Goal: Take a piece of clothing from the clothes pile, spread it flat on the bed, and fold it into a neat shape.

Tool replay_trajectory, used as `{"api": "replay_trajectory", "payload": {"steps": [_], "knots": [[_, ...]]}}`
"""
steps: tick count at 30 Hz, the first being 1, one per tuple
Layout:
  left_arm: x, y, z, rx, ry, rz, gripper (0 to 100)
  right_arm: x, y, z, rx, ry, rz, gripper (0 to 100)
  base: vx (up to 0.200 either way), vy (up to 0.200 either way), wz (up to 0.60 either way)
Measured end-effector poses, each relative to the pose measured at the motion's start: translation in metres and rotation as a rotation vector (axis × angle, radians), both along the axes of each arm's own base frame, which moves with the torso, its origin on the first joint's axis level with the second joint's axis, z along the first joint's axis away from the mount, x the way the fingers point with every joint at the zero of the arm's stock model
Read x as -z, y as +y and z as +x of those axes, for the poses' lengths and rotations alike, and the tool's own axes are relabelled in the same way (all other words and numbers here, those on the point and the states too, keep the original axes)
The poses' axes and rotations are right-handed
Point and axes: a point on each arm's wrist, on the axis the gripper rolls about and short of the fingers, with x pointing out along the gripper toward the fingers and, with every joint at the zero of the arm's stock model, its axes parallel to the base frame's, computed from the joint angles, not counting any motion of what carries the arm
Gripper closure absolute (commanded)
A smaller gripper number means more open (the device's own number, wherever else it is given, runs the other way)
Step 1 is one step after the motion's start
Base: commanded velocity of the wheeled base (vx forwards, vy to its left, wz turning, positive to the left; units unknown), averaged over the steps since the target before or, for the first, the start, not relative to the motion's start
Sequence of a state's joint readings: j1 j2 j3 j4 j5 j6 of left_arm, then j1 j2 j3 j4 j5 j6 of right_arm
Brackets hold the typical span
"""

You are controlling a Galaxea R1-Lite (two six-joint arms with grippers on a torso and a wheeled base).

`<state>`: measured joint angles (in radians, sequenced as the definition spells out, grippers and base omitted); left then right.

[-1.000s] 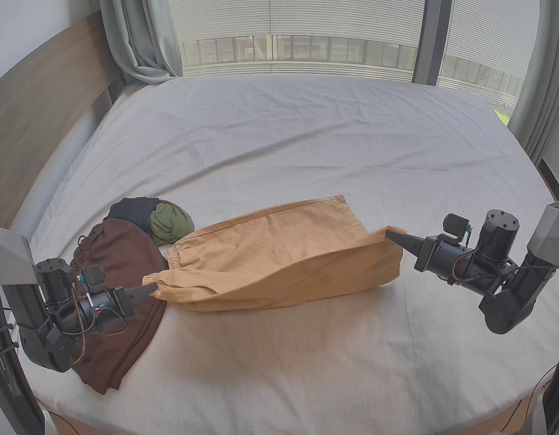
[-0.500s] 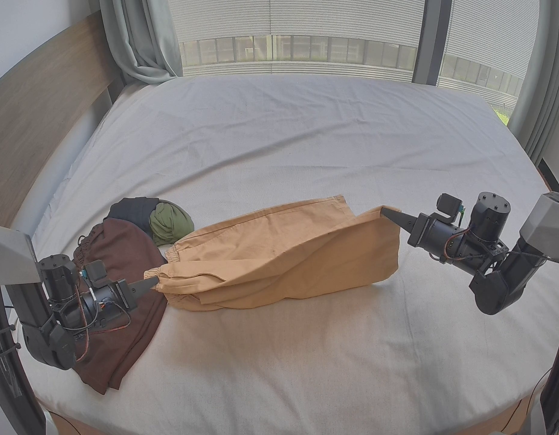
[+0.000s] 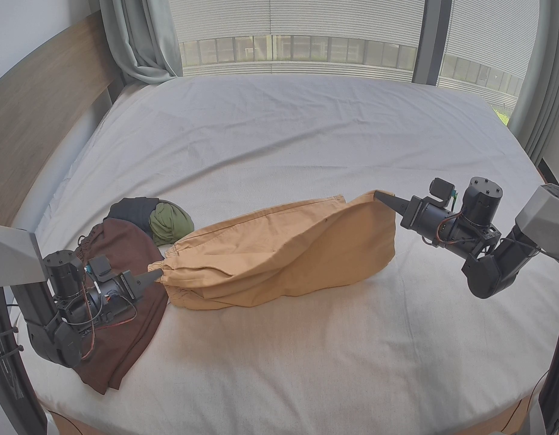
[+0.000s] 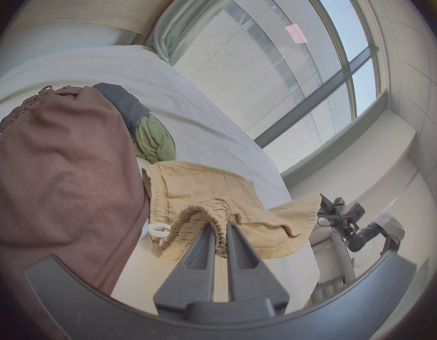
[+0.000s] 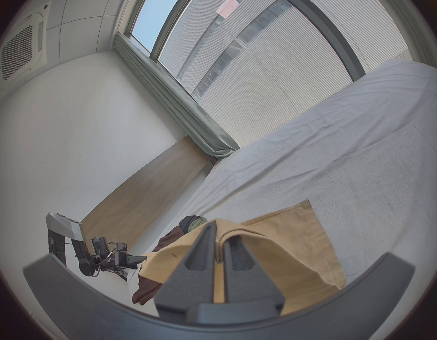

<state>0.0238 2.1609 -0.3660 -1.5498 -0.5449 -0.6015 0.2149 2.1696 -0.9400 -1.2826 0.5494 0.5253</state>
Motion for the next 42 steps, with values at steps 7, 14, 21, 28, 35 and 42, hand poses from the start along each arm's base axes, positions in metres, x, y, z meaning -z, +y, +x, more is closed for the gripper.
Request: {"api": "replay_trajectory", "payload": {"steps": [7, 14, 21, 28, 35, 42], "knots": [[-0.002, -0.001, 0.008, -0.039, -0.011, -0.019, 100, -0.012, 0.009, 0.018, 0.017, -0.022, 0.010, 100, 0.000, 0.000, 0.00], [0.000, -0.001, 0.015, -0.054, -0.017, -0.020, 100, -0.013, 0.014, 0.032, 0.019, -0.018, 0.009, 100, 0.000, 0.000, 0.00], [0.005, 0.001, 0.020, -0.074, -0.013, -0.017, 100, -0.012, 0.018, 0.038, 0.014, -0.016, 0.006, 100, 0.000, 0.000, 0.00], [0.010, 0.001, 0.022, -0.076, -0.001, -0.017, 100, -0.018, 0.025, 0.035, -0.004, -0.028, 0.008, 100, 0.000, 0.000, 0.00], [0.011, 0.002, 0.025, -0.091, 0.010, -0.043, 100, -0.017, 0.021, 0.038, 0.008, -0.030, 0.009, 100, 0.000, 0.000, 0.00], [0.010, 0.001, 0.028, -0.107, 0.005, -0.053, 100, -0.013, 0.014, 0.047, 0.028, -0.015, 0.006, 100, 0.000, 0.000, 0.00]]}}
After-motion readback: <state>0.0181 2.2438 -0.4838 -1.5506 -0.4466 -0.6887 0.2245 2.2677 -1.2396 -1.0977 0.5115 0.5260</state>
